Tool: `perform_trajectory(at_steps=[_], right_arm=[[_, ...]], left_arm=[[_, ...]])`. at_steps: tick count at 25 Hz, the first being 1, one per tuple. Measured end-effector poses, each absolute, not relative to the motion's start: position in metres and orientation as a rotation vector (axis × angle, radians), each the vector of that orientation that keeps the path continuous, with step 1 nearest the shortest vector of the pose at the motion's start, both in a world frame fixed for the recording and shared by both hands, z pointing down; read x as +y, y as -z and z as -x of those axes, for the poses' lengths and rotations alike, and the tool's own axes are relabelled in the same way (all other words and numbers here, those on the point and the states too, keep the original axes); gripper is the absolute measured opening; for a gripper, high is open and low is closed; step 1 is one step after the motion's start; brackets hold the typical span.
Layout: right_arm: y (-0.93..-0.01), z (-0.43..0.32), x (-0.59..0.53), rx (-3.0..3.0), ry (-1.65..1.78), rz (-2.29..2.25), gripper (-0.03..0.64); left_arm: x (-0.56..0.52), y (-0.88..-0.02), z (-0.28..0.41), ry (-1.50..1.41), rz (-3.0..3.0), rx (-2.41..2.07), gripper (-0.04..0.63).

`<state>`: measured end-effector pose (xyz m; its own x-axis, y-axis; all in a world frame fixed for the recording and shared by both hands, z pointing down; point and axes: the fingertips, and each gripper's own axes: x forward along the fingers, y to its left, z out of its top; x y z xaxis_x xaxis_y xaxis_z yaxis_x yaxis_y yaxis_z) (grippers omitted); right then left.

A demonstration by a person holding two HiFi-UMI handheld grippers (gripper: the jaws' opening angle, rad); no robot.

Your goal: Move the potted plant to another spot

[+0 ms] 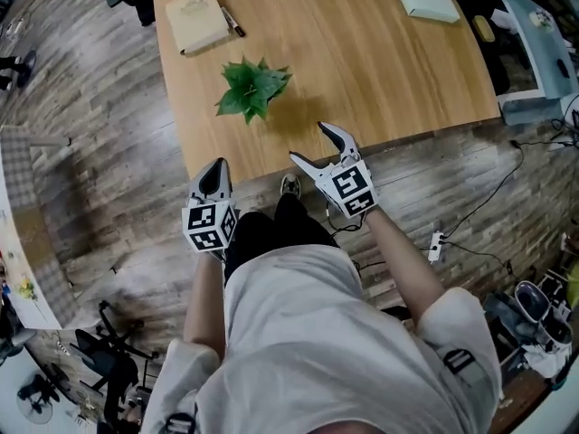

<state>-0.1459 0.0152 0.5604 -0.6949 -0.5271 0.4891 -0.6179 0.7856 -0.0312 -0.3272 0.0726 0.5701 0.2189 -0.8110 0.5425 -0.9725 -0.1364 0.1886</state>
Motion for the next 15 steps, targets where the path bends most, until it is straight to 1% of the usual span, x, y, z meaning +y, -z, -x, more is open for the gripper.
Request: perform_trajectory(at_steps=[5,9,15], right_arm=[[-0.582,0.156,-0.007,-2.504,-0.293,-0.862,0.370],[-0.605,0.170,-0.020,-2.482,-0.318,-0.835,0.387],[-0.631,0.193,-0.040,-2.452,-0.276,-0.797,0.400]], left_arm=[[0.062,-0.591,0.335,-0.460,-1.961,-1.622,0.012],[0.052,-0.607,0.341,-0.489,-1.960,-1.583,0.012],[0.032,-0.625,0.345,-0.528,-1.985,-1.508,0.012]])
